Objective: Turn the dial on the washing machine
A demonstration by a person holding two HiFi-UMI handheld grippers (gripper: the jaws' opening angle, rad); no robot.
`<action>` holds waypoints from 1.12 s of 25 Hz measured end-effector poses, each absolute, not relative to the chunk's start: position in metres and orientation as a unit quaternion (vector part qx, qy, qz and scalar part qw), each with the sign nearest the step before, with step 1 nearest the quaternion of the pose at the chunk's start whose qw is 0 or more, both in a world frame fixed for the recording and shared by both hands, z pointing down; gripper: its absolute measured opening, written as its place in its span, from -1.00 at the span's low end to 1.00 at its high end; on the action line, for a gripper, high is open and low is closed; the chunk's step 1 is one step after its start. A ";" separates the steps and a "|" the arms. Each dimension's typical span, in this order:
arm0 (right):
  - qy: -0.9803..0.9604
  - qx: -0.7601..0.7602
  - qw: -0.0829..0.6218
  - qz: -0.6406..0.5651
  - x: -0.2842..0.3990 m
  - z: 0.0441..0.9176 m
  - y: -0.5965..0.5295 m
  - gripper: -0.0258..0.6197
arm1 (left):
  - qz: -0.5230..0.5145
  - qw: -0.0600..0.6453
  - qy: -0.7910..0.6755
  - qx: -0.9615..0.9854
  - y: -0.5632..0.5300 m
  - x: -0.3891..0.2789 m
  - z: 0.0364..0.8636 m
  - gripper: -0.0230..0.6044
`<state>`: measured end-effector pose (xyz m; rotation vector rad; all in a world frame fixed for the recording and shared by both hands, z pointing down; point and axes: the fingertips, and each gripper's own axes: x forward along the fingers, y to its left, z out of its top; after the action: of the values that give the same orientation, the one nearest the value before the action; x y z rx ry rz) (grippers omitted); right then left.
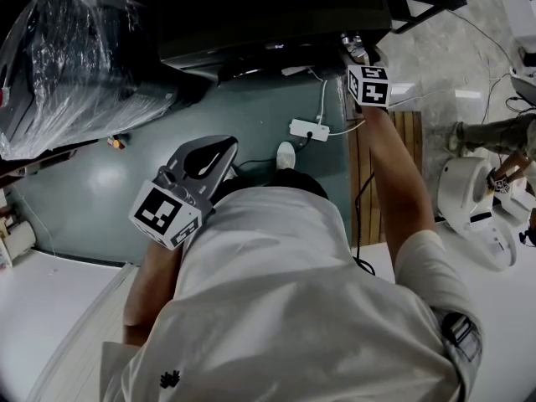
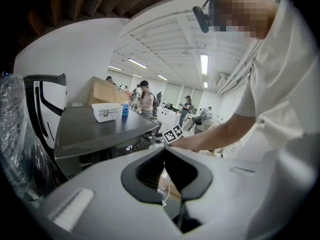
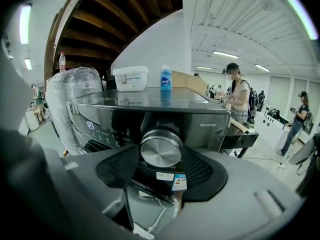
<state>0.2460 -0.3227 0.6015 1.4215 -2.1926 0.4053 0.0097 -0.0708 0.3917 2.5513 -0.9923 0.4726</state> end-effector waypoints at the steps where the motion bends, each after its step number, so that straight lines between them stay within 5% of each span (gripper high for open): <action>1: -0.803 0.523 0.245 0.149 0.247 0.601 -0.321 -0.14 | 0.168 0.181 -0.350 0.904 -0.071 0.010 0.392 -0.75; 13: -0.793 0.530 0.260 0.151 0.256 0.594 -0.265 -0.15 | 0.159 0.166 -0.296 0.927 -0.070 0.015 0.388 -0.75; 21: -0.776 0.563 0.250 0.135 0.236 0.563 -0.189 -0.73 | 0.152 0.148 -0.263 0.941 -0.051 -0.022 0.379 -0.75; 28: -0.774 0.566 0.225 0.172 0.186 0.530 -0.102 -0.92 | 0.130 0.163 -0.252 0.945 -0.025 -0.064 0.376 -0.75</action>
<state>0.1859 -0.1016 0.5304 1.5607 -2.1360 0.4744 -0.0637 -0.0251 0.3756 2.6966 -0.7176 0.3705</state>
